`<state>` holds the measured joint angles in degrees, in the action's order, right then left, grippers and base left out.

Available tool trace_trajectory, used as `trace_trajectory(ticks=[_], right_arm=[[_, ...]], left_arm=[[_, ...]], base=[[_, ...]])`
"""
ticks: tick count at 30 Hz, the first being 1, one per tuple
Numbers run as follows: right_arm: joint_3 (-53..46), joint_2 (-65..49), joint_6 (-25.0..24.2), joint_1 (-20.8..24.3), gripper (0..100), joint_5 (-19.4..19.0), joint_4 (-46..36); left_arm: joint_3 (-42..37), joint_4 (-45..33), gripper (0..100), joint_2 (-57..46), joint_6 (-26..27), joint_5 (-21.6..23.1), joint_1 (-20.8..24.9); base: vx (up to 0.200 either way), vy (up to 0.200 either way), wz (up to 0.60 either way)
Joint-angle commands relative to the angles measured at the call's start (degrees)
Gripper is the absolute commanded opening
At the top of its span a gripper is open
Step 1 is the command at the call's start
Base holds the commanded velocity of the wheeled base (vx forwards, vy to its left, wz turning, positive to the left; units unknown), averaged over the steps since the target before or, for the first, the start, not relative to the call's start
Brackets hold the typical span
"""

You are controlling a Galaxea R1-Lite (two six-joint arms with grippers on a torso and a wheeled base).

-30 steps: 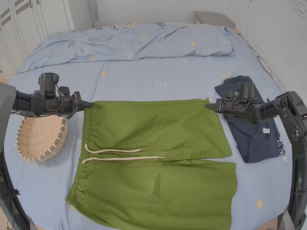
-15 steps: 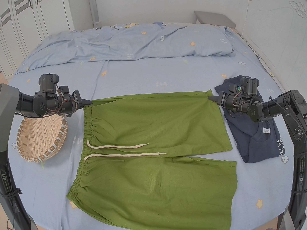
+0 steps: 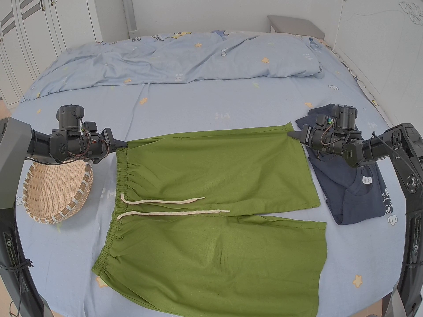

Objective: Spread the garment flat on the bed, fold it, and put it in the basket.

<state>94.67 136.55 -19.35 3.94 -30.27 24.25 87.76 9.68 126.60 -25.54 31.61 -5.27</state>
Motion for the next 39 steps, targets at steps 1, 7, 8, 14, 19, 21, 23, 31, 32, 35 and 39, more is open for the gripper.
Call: trace_trajectory(ticks=[1, 7, 8, 14, 19, 21, 23, 31, 32, 35, 39], right_arm=[[-0.2, -0.2, 0.1, 0.2, 100, 0.0, 0.0], [-0.3, -0.4, 0.0, 0.2, 100, -0.1, 0.2], [-0.3, -0.4, 0.0, 0.2, 100, -0.1, 0.2], [-1.9, -3.5, -0.1, -0.1, 100, -0.1, 0.3], [-4.7, -8.1, -0.3, -0.4, 100, -0.1, 0.3], [-6.1, -9.7, -0.3, -0.5, 100, -0.1, 0.3], [-12.4, -15.0, -0.3, -0.9, 100, -0.1, 0.1], [-33.8, -28.9, 0.4, -4.1, 100, -0.1, 0.2], [-36.3, -30.3, 0.4, -4.4, 100, -0.1, 0.3], [-42.1, -33.5, 0.4, -5.0, 100, -0.4, 0.5], [-51.3, -37.8, 0.1, -5.2, 100, -0.2, 4.1]], left_arm=[[0.1, -0.1, 100, 0.2, 0.0, -0.1, 0.2], [0.4, 0.0, 100, 0.1, 0.0, -0.1, 0.4], [0.4, 0.0, 100, 0.1, 0.0, -0.1, 0.4], [-0.6, -0.1, 100, -1.2, 0.1, -0.1, 0.8], [-3.7, 0.0, 100, -7.6, 0.1, -2.2, 1.8], [-4.8, -0.1, 100, -9.5, 0.0, -2.4, 2.5], [-10.8, -0.2, 100, -15.9, -0.9, -2.8, 3.4], [-32.7, 0.0, 100, -30.4, -5.1, -1.8, 3.9], [-35.6, 0.1, 100, -31.5, -5.3, -1.7, 3.9], [-42.4, 0.1, 100, -34.1, -5.2, -1.7, 3.4], [-54.6, 0.9, 100, -38.5, -4.7, 1.1, 0.7]], base=[[0.0, 0.0, 0.0], [0.0, 0.0, 0.0], [0.0, 0.0, 0.0], [0.0, 0.0, 0.0], [0.0, 0.0, 0.0], [0.0, 0.0, 0.0], [0.0, 0.0, 0.0], [0.0, 0.0, 0.0], [0.0, 0.0, 0.0], [0.0, 0.0, 0.0], [0.0, 0.0, 0.0]])
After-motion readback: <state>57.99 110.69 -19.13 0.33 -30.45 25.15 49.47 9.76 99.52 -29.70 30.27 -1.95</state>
